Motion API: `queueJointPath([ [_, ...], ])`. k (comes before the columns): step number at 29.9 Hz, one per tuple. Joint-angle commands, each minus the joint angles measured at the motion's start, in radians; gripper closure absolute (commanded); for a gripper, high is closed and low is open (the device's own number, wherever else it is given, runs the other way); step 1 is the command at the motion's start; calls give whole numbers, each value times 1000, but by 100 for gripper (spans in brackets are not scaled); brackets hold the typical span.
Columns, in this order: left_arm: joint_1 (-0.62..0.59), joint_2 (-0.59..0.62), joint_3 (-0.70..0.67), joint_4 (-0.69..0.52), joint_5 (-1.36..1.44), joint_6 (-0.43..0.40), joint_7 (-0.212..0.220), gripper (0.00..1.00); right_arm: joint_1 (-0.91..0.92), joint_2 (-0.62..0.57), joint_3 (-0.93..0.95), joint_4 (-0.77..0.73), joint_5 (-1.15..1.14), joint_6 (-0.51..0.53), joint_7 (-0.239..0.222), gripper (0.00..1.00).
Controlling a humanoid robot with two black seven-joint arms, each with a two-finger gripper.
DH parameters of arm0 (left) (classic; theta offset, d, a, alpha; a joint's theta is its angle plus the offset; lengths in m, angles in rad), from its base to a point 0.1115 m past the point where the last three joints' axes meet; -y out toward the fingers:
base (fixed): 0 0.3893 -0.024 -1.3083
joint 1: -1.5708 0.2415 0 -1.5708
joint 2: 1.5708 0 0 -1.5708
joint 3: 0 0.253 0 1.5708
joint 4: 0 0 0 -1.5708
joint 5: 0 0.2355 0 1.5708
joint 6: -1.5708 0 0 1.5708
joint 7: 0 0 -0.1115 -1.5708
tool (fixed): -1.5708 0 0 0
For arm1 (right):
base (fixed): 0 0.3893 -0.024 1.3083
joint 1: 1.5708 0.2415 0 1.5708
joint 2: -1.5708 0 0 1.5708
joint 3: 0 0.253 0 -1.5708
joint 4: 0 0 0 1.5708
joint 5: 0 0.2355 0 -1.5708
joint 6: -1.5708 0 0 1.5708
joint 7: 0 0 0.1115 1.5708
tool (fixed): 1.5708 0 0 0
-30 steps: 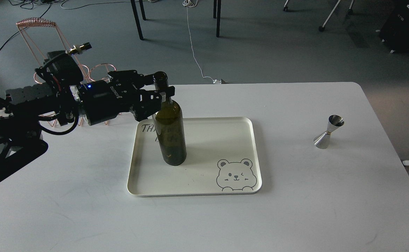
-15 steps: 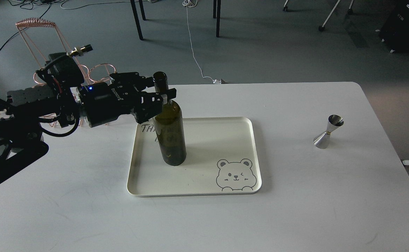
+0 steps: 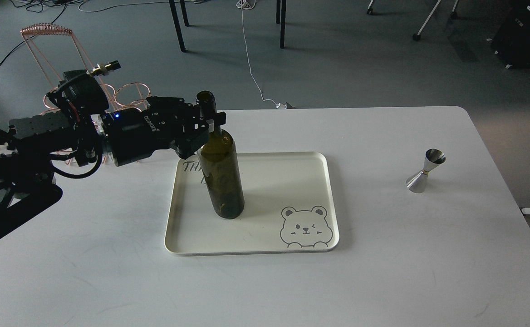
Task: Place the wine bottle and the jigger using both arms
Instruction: 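Lift the wine bottle off the tray toward the copper rack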
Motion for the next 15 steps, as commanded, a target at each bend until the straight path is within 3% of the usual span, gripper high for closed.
queueJointPath([
  [1, -10, 8, -22, -2, -8, 2, -11, 82, 0, -1, 0, 0, 0, 0, 0, 4],
  [4, -22, 18, -51, -3, -10, 2, -36, 85, 2, -1, 0, 0, 0, 0, 0, 4],
  [11, -108, 109, -76, 15, -65, -6, -38, 85, 2, -2, -2, 0, 0, 0, 0, 4],
  [15, -165, 141, -76, 101, -71, -12, -44, 84, 0, -1, 0, 0, 0, -2, 0, 4],
])
